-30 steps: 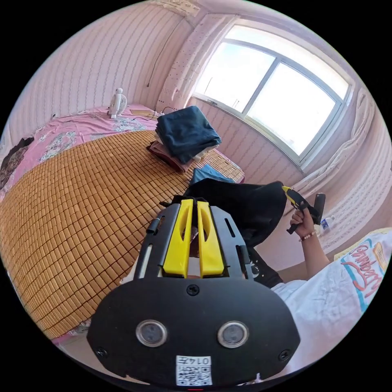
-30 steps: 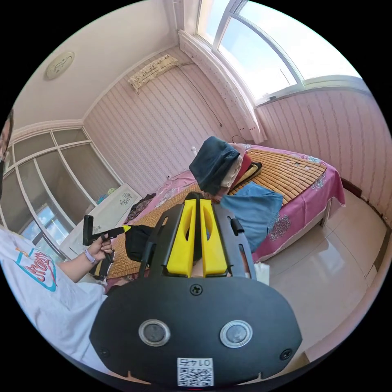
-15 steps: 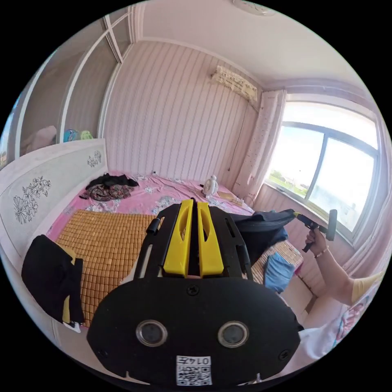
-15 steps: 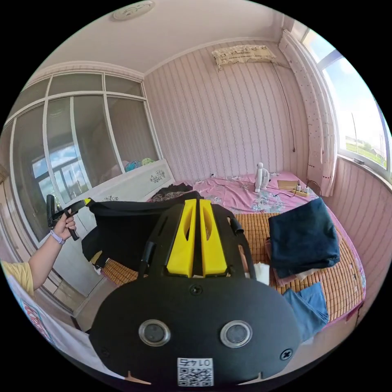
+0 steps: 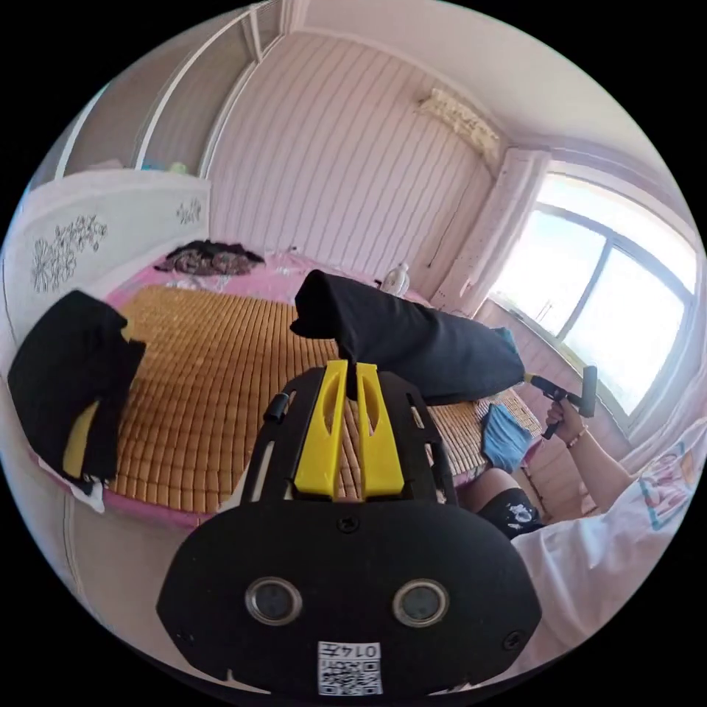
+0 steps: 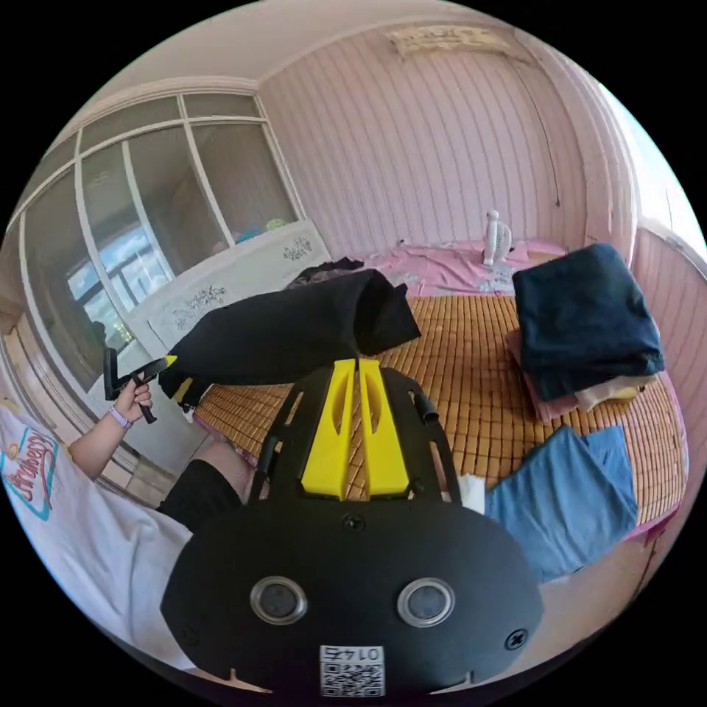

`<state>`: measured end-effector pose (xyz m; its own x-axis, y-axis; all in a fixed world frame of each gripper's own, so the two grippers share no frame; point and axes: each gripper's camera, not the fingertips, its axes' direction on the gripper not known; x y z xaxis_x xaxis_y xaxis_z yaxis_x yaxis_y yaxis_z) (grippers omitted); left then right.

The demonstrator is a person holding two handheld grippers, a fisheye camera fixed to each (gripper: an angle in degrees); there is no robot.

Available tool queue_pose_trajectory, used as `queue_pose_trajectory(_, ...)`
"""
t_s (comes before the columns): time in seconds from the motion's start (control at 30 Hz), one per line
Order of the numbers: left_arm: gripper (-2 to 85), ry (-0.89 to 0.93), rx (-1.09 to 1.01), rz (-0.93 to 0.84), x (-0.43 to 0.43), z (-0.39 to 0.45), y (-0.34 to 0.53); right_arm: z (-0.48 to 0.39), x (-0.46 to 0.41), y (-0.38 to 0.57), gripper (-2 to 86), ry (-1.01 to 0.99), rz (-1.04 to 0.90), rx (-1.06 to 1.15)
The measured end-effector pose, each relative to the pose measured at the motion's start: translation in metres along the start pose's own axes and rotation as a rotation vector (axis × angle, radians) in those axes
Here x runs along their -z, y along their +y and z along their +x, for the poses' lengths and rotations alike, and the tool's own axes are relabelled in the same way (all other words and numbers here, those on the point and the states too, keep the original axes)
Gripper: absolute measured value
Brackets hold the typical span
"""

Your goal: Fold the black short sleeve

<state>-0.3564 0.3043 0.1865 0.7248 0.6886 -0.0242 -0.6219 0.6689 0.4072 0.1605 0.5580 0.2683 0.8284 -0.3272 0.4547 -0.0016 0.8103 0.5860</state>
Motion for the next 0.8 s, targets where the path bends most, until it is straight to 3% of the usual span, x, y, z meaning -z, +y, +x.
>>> queue_pose_trajectory(0.1, -0.2, -0.061, 0.121, -0.183, -0.035, -0.036, 0.037, 0.018, -0.063, 0.042, 0.9, 0.081, -0.220, -0.136)
queue_pose_trajectory(0.23, 0.0, -0.077, 0.165, -0.309, -0.050, -0.058, 0.057, 0.011, -0.105, 0.056, 2.8, 0.034, -0.321, -0.149)
queue_pose_trajectory(0.47, 0.2, -0.120, 0.183, -0.341, -0.033, -0.078, 0.055, -0.032, -0.189, 0.027, 7.5, 0.128, -0.406, 0.019)
queue_pose_trajectory(0.67, 0.2, -0.143, 0.207, -0.355, -0.012, -0.093, 0.061, -0.054, -0.262, 0.016, 5.7, 0.359, -0.520, 0.144)
queue_pose_trajectory(0.8, -0.1, -0.118, 0.258, -0.358, 0.002, -0.104, 0.065, -0.047, -0.258, 0.013, 0.6, 0.207, -0.540, 0.125)
